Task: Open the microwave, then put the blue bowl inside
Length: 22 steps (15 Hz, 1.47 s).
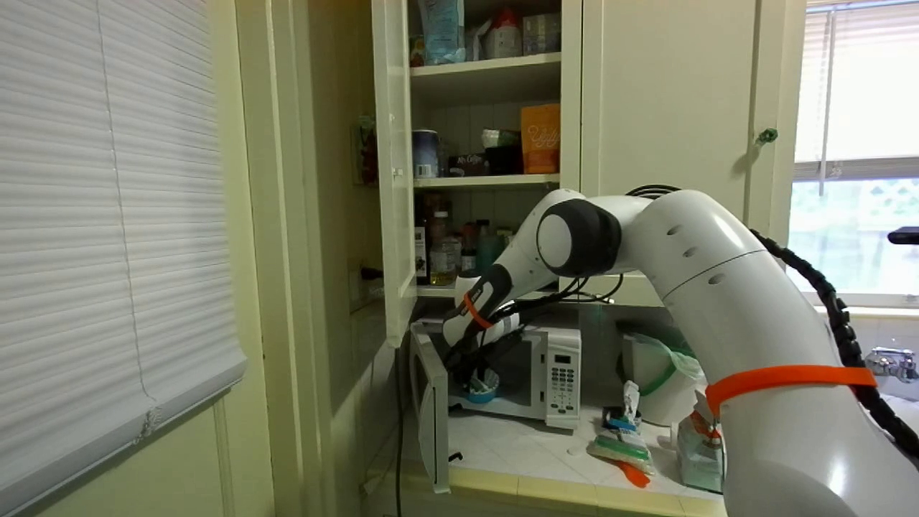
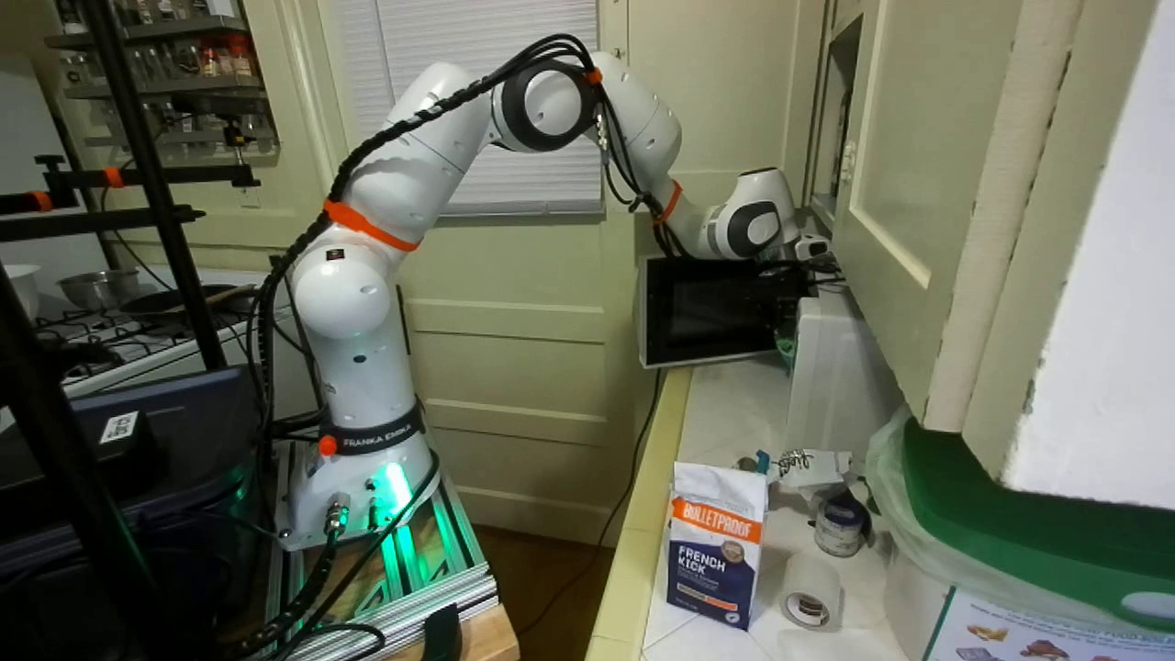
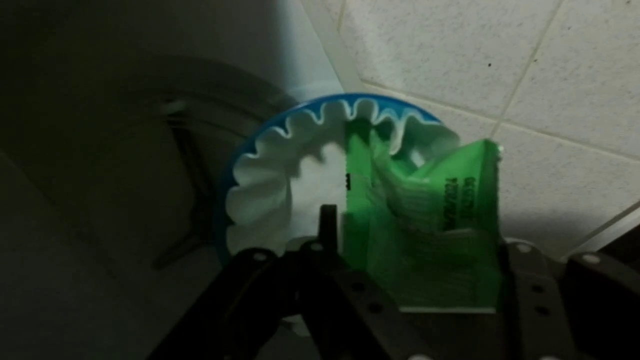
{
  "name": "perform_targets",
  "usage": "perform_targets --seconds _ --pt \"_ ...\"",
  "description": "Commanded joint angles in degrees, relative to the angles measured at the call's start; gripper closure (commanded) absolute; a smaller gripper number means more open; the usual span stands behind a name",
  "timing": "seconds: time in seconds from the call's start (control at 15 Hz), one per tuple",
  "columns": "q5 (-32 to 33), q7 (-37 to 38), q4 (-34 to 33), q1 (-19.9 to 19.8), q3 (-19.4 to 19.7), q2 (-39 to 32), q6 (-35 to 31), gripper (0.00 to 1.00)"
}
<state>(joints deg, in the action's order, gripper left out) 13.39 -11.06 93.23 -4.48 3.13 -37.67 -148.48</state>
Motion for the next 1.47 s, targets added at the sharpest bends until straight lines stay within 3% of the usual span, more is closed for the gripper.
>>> perform_targets --seconds 0.0,0.07,0.13,0.27,0.6,0.8,0.87,1.27,1.4 --pt "-0.9 0.3 -3.3 -0.4 0.7 -3.3 1.6 0.06" --pt "-0.9 0.6 -3.6 -0.4 0.9 -3.6 1.8 0.33" --pt "-1.0 0.7 -3.9 -0.5 0.8 -3.8 2.0 0.43" --pt "-0.8 1.5 -4.7 -0.4 1.2 -4.4 2.7 0.50" --pt "-1.3 4.1 -6.9 -0.6 1.6 -6.0 3.2 0.89" --pt "-0.9 7.3 -7.3 0.2 2.9 -6.2 2.2 0.53" --pt "-0.9 8.2 -7.3 0.5 3.1 -6.2 1.8 0.49" --pt "-0.9 13.9 -7.0 1.8 4.7 -6.3 0.4 0.03" --pt "-1.1 15.5 -7.4 2.0 5.1 -6.8 0.4 0.00"
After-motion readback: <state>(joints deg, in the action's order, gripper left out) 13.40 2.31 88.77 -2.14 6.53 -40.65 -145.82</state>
